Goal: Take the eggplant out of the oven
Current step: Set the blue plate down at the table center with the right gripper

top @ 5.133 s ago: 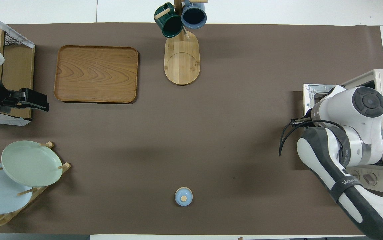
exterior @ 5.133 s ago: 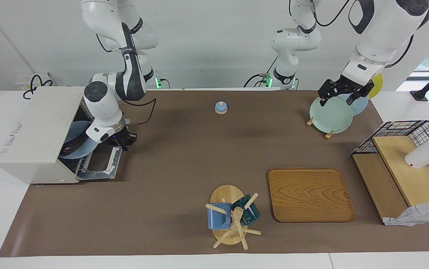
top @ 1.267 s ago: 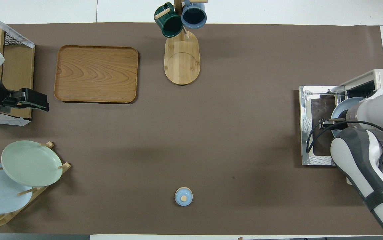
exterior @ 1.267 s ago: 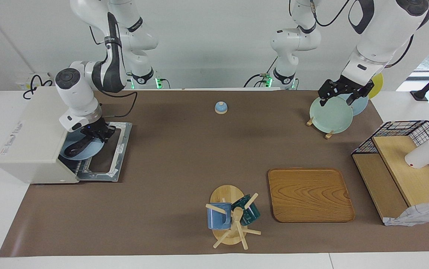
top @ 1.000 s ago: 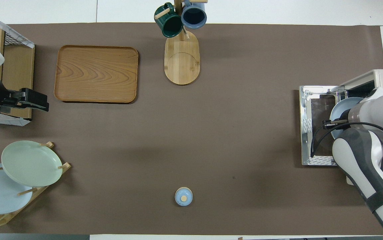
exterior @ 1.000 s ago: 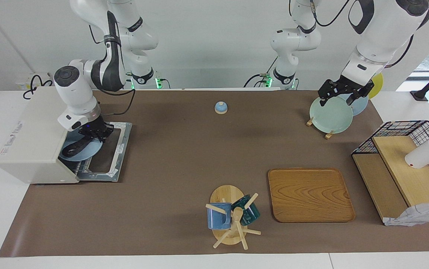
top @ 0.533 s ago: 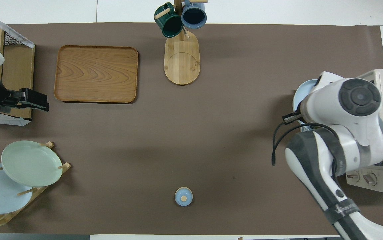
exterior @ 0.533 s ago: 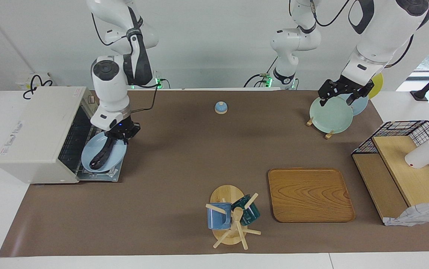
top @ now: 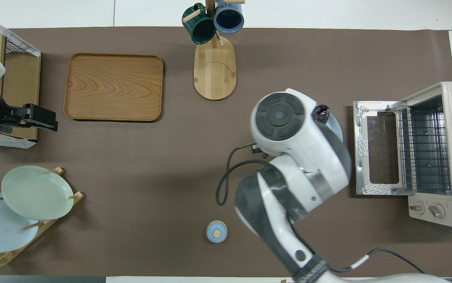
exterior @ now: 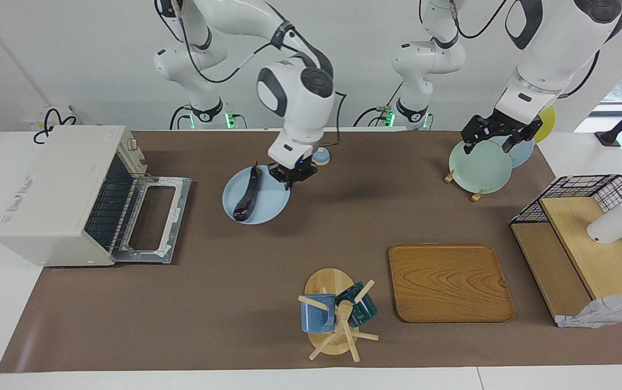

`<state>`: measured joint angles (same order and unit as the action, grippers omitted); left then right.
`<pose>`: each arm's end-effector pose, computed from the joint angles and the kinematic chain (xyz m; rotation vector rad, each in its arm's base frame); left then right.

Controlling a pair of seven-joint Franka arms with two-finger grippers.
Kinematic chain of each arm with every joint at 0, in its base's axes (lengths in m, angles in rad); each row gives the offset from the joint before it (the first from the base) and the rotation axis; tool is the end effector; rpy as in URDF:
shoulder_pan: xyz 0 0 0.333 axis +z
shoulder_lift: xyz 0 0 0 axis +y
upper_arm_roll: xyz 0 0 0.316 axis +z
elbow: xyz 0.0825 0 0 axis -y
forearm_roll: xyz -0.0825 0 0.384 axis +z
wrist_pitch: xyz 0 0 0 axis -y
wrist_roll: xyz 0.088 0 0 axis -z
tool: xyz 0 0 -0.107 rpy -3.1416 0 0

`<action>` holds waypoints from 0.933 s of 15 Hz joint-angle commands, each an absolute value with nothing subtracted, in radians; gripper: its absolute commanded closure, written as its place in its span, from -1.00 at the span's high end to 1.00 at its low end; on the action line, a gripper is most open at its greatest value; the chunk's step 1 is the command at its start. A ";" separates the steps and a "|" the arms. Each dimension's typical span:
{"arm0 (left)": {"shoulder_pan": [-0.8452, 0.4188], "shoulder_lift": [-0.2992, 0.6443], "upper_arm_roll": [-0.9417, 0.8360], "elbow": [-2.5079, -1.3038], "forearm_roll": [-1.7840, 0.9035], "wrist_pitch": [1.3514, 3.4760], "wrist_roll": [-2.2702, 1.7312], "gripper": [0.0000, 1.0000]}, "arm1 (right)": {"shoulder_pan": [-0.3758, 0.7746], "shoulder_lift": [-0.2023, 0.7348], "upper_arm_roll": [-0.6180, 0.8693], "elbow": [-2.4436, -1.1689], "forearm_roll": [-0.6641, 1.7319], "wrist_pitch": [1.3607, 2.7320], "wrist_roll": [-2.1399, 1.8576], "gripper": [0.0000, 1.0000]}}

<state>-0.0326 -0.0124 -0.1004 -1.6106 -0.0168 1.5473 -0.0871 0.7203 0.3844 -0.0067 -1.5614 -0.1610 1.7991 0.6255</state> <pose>0.5420 -0.0747 0.6106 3.1298 -0.0717 -0.0820 0.5032 0.4185 0.4135 2.9212 0.1996 -0.0260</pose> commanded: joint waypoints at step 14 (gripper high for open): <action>-0.028 -0.038 -0.097 -1.623 -0.002 1.539 -0.084 1.00 | 0.798 0.529 0.037 -1.600 -0.061 2.178 0.807 -0.95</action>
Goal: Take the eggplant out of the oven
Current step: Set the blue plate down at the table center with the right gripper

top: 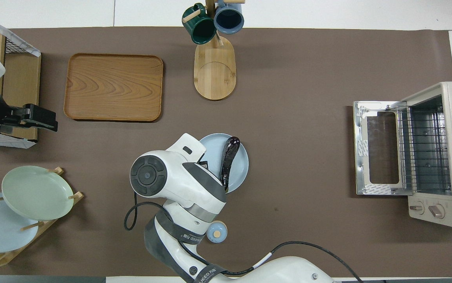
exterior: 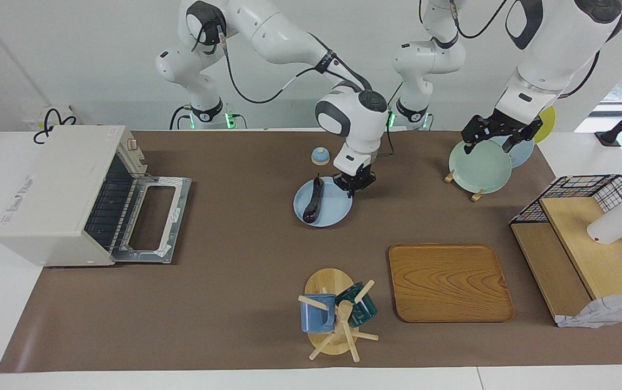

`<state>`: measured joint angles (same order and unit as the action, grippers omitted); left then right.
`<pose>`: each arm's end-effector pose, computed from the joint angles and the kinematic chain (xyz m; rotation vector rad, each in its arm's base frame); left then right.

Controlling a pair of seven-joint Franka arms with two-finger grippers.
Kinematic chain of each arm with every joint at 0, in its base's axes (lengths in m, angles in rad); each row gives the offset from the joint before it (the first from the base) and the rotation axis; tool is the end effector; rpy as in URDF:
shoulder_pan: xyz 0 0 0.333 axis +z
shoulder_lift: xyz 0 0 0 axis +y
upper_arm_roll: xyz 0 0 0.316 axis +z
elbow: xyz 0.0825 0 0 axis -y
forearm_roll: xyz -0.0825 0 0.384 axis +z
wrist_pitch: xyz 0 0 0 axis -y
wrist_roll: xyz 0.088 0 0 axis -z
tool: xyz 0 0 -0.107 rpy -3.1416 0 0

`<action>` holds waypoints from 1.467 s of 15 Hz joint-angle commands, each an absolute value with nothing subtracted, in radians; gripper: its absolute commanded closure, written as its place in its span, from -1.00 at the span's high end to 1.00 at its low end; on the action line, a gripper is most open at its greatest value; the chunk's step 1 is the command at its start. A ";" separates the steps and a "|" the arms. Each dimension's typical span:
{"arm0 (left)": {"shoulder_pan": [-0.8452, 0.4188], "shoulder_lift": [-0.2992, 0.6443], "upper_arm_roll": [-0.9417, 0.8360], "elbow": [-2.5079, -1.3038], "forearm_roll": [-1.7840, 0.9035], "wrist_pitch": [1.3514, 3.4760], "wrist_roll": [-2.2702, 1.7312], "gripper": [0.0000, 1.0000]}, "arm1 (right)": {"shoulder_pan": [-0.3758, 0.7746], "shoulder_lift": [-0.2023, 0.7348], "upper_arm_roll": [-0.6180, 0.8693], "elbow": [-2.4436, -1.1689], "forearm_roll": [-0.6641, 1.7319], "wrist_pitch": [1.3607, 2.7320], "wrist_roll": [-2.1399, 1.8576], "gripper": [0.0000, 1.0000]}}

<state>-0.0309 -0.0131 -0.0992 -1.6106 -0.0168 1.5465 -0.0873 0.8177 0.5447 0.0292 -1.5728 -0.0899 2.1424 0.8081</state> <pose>0.5420 -0.0731 0.6109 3.1299 -0.0669 -0.0821 0.4659 0.5170 0.3268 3.1147 0.1279 0.0969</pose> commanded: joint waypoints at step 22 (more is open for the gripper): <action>-0.369 -0.014 -0.109 -1.923 -0.109 1.958 -0.489 1.00 | 0.131 0.144 0.017 -2.143 -0.190 2.215 0.236 -1.00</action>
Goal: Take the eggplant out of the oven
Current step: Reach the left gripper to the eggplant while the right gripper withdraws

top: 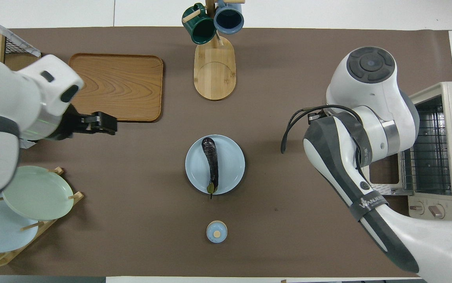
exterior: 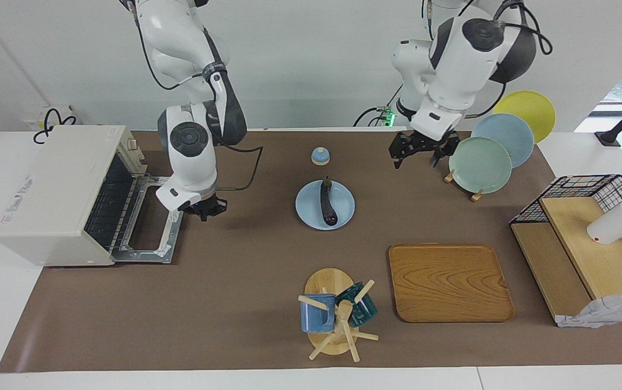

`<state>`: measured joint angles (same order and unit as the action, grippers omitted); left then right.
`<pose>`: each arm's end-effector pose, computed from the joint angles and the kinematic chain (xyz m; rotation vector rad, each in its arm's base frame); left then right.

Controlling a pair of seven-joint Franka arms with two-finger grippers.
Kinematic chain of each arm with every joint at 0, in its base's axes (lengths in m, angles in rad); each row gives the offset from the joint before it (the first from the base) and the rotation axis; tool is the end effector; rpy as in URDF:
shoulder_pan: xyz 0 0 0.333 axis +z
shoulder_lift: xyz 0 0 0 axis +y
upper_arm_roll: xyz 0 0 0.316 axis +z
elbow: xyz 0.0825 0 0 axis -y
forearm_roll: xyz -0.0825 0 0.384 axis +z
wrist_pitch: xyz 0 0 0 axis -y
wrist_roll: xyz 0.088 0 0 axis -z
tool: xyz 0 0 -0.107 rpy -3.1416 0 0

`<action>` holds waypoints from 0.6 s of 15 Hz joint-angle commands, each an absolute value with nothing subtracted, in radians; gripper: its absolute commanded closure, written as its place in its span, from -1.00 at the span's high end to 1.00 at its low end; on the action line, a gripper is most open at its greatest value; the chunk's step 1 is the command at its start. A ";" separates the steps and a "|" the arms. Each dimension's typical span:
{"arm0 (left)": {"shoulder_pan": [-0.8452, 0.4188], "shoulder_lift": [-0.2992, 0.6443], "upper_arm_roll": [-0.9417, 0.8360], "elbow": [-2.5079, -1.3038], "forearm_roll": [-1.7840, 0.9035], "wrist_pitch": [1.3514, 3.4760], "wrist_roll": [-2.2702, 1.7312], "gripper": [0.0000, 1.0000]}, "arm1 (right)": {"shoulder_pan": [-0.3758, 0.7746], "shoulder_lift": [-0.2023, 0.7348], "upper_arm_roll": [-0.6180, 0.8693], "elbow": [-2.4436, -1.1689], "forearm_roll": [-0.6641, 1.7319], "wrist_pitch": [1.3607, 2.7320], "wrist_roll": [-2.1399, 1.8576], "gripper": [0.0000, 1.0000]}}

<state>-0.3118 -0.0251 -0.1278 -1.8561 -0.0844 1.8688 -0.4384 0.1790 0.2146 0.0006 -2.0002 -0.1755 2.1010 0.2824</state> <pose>0.5028 -0.2442 0.5284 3.0549 0.0337 0.0014 0.5724 0.0954 0.3439 2.9713 -0.0078 -0.1147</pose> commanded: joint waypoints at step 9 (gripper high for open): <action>-0.560 0.141 -0.106 -2.108 -0.109 2.387 -0.604 1.00 | 0.061 0.160 0.017 -2.214 -0.190 2.295 0.172 -1.00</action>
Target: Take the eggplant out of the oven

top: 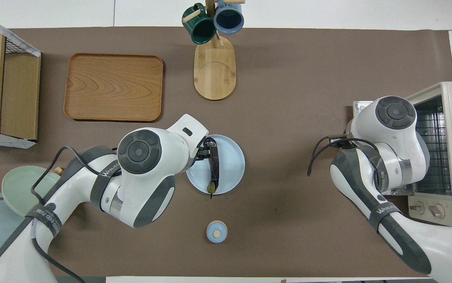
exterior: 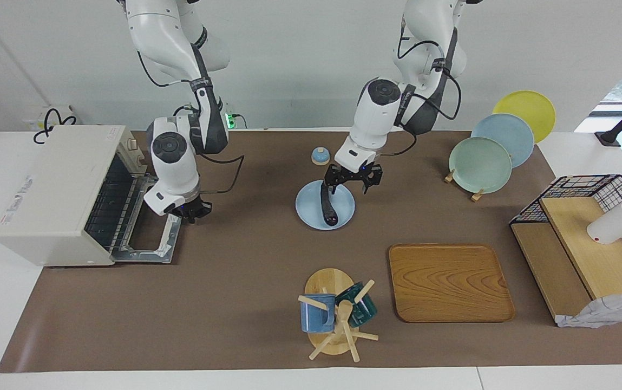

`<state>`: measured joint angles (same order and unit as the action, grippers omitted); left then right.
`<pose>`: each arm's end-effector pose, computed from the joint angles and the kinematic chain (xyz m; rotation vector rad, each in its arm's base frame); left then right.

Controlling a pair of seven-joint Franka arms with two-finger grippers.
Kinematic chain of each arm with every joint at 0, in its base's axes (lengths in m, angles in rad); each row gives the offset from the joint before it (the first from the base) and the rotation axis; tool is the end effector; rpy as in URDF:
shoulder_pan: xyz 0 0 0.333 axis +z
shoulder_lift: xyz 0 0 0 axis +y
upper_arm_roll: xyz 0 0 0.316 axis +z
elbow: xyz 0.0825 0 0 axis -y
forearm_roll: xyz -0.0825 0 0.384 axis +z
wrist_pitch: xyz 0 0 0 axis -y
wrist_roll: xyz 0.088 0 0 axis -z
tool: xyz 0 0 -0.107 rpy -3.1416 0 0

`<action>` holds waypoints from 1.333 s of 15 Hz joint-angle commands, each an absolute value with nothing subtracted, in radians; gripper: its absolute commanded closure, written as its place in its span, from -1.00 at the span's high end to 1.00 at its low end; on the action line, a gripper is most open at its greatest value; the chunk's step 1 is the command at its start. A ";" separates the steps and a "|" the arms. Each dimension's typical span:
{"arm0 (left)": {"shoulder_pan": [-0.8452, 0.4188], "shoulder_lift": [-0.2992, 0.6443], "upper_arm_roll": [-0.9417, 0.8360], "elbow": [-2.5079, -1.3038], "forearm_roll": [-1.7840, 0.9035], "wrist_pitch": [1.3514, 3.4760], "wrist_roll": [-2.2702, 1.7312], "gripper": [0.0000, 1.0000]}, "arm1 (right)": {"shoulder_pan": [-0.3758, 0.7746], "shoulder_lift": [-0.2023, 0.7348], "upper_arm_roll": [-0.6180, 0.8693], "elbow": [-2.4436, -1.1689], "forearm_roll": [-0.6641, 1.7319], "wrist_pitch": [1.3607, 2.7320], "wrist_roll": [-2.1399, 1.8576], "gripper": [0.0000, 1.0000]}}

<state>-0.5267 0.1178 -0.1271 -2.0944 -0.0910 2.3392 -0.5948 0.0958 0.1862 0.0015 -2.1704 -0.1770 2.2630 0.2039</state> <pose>0.4578 -0.3511 0.3791 2.9977 0.0029 0.0814 0.5451 0.0486 0.3005 2.9965 0.0193 -0.1091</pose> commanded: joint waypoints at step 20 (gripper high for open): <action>-0.602 0.212 -0.095 -2.045 -0.094 2.355 -0.630 -1.00 | 0.057 0.032 -0.130 -2.083 -0.249 2.034 -0.145 -1.00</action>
